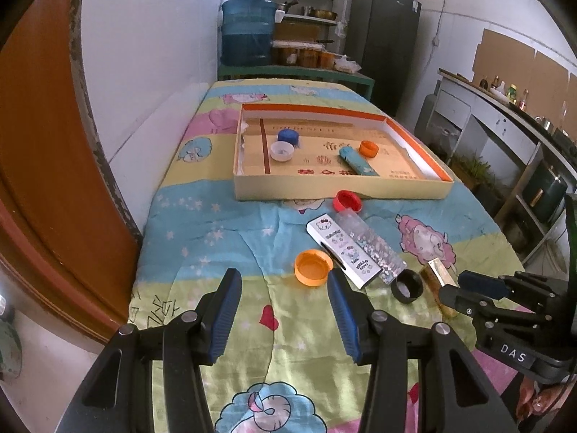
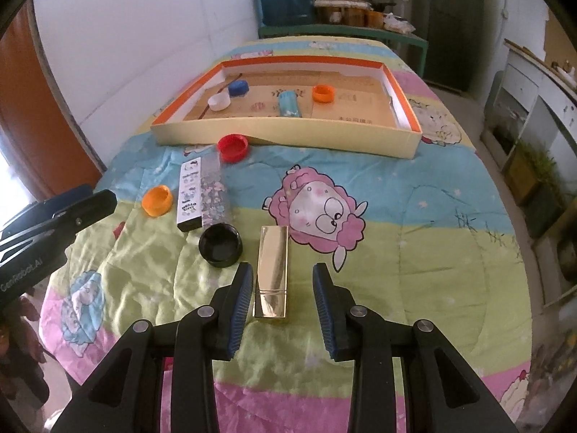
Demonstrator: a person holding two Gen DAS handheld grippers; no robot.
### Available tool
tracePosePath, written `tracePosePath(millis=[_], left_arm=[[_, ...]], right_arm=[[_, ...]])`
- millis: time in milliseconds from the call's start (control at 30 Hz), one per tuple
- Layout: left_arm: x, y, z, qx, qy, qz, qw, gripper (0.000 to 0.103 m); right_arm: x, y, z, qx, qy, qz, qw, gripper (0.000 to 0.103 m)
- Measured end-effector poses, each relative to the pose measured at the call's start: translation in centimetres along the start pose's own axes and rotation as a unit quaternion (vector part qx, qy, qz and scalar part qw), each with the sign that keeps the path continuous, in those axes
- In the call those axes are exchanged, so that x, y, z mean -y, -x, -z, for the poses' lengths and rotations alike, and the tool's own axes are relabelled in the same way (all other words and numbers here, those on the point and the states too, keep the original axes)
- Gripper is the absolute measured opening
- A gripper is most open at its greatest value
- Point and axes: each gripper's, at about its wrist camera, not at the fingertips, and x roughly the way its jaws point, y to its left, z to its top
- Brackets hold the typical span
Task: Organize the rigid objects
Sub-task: 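Grasp the gold block with the right tool while the left tool grasps the orange cap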
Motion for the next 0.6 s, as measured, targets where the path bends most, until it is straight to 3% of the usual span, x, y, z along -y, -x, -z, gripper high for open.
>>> tracePosePath(millis=[367, 467, 600], left_arm=[[0.5, -1.3, 0.3, -0.016, -0.01, 0.006, 0.9998, 0.05], [0.7, -1.7, 0.4, -0.022, -0.014, 0.008, 0.9996, 0.05], [1.1, -2.4, 0.3, -0.028, -0.019, 0.012, 0.9993, 0.05]], right_arm=[[-0.1, -1.2, 0.1, -0.009, 0.01, 0.007, 1.0, 0.035], [-0.4, -1.3, 0.1, -0.005, 0.02, 0.009, 1.0, 0.021], [-0.3, -1.4, 0.1, -0.004, 0.016, 0.003, 1.0, 0.019]])
